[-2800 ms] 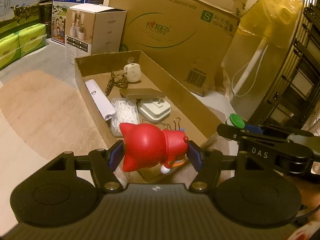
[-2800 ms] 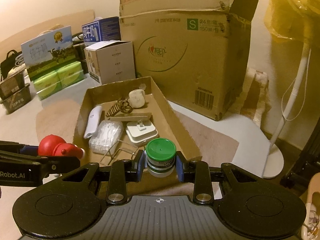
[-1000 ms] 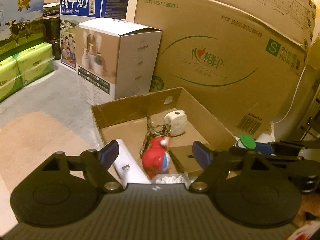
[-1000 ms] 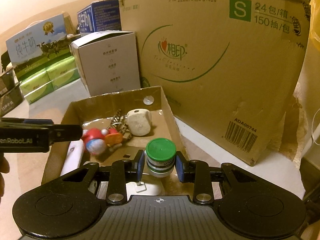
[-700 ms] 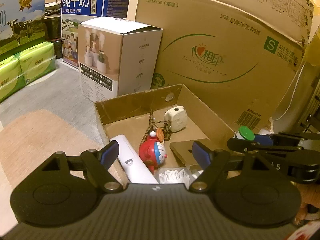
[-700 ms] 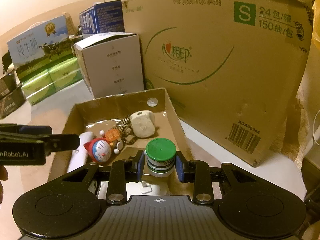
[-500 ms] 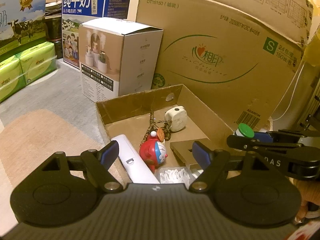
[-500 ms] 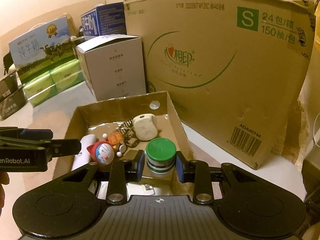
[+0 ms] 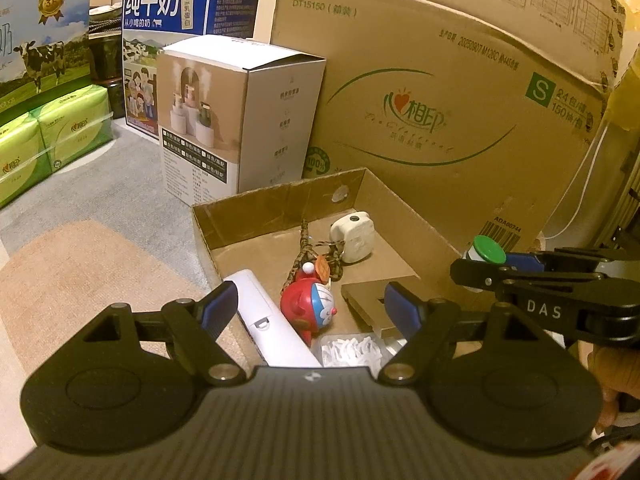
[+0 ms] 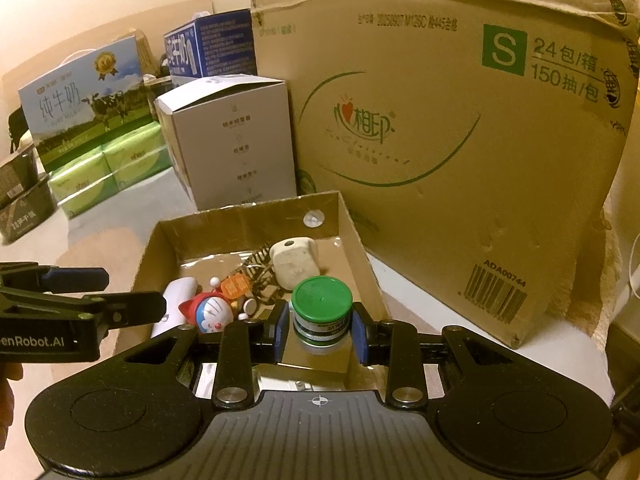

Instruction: Organize rigid objects

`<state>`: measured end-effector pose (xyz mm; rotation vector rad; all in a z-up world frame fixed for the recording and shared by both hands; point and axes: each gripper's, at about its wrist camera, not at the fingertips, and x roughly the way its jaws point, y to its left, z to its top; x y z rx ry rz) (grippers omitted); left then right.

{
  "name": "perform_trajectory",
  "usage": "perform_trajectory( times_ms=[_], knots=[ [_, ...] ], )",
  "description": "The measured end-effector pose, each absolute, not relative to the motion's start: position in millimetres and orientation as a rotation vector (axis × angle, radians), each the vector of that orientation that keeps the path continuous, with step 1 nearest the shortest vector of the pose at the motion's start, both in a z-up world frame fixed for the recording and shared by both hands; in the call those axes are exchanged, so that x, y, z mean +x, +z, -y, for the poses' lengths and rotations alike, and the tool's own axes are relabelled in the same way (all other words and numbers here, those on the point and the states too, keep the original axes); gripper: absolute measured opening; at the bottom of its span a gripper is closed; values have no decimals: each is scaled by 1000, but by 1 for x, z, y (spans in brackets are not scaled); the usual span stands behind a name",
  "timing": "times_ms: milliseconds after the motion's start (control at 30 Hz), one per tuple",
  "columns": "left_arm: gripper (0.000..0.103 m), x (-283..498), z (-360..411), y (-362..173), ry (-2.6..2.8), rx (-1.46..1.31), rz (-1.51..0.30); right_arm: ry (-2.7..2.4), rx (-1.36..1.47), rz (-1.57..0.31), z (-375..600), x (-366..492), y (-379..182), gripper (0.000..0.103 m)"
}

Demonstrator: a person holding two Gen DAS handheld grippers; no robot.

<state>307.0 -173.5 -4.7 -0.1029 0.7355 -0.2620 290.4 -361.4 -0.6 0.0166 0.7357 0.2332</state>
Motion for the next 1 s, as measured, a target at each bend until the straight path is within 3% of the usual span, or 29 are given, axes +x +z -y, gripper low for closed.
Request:
perform_trajectory(
  times_ms=[667, 700, 767, 1000],
  knots=[
    [78, 312, 166, -11, -238, -48, -716, 251, 37, -725, 351, 314, -7, 33],
    [78, 312, 165, -11, -235, -46, -714, 263, 46, -714, 351, 316, -6, 37],
    [79, 311, 162, -11, -229, -42, -712, 254, 76, -684, 355, 316, -4, 78],
    [89, 289, 153, -7, -219, -59, -699, 205, 139, -677, 372, 293, 3, 79]
  ],
)
